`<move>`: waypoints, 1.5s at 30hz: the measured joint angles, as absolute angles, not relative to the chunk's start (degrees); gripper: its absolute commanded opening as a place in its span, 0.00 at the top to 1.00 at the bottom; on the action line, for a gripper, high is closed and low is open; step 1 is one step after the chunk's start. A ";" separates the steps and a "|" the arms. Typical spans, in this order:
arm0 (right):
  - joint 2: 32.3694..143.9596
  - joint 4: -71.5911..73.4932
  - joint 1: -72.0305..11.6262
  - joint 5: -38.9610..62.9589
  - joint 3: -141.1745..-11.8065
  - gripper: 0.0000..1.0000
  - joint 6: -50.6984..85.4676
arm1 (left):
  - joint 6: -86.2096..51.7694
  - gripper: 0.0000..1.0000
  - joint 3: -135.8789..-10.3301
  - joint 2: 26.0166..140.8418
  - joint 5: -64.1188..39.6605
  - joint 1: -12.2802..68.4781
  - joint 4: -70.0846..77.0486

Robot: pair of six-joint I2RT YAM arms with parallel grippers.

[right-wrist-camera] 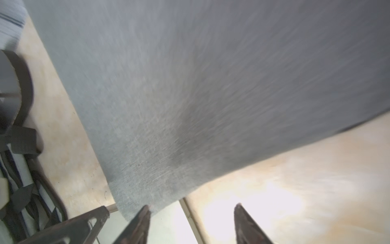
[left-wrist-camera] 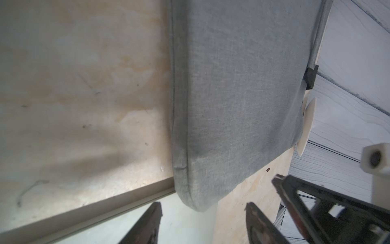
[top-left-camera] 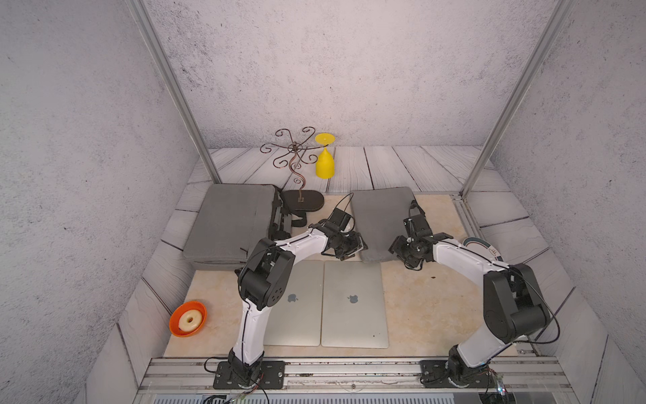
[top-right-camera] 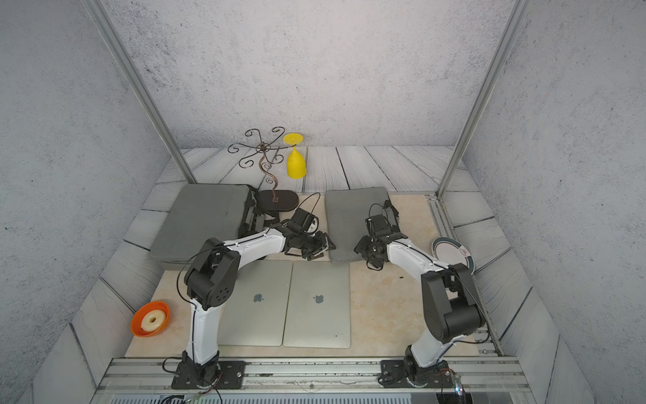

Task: Open the zippered laptop bag and take out the laptop
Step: Adjust the zippered laptop bag at the center of the board.

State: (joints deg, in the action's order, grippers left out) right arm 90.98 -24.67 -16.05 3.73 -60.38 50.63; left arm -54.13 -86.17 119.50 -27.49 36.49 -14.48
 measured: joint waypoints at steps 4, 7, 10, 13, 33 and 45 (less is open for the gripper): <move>89.01 -28.23 -9.28 1.80 -62.78 0.25 39.99 | -54.72 0.40 -87.11 120.53 -27.68 37.06 -14.26; 89.82 -30.09 -4.45 2.00 -65.32 0.22 31.66 | -55.09 0.40 -87.57 122.19 -28.08 37.39 -14.37; 93.25 -31.09 -1.45 1.61 -69.38 0.21 23.88 | -55.35 0.42 -87.59 123.66 -28.27 37.58 -14.63; 97.78 -31.05 -0.47 1.93 -72.31 0.21 18.63 | -55.55 0.44 -87.70 124.11 -28.32 37.65 -14.31; 118.30 -31.88 5.08 13.72 -85.82 0.69 8.49 | -53.74 1.00 -90.89 125.45 -30.11 37.32 -17.10; 111.22 -26.98 4.34 20.88 -74.22 0.99 12.69 | -44.14 1.00 -98.56 127.63 -30.92 31.09 -29.56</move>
State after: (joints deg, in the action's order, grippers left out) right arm 111.22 -26.98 4.34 20.88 -74.22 12.69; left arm -44.14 -98.56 127.63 -30.92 31.09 -29.56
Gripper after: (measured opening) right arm 0.059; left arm 0.085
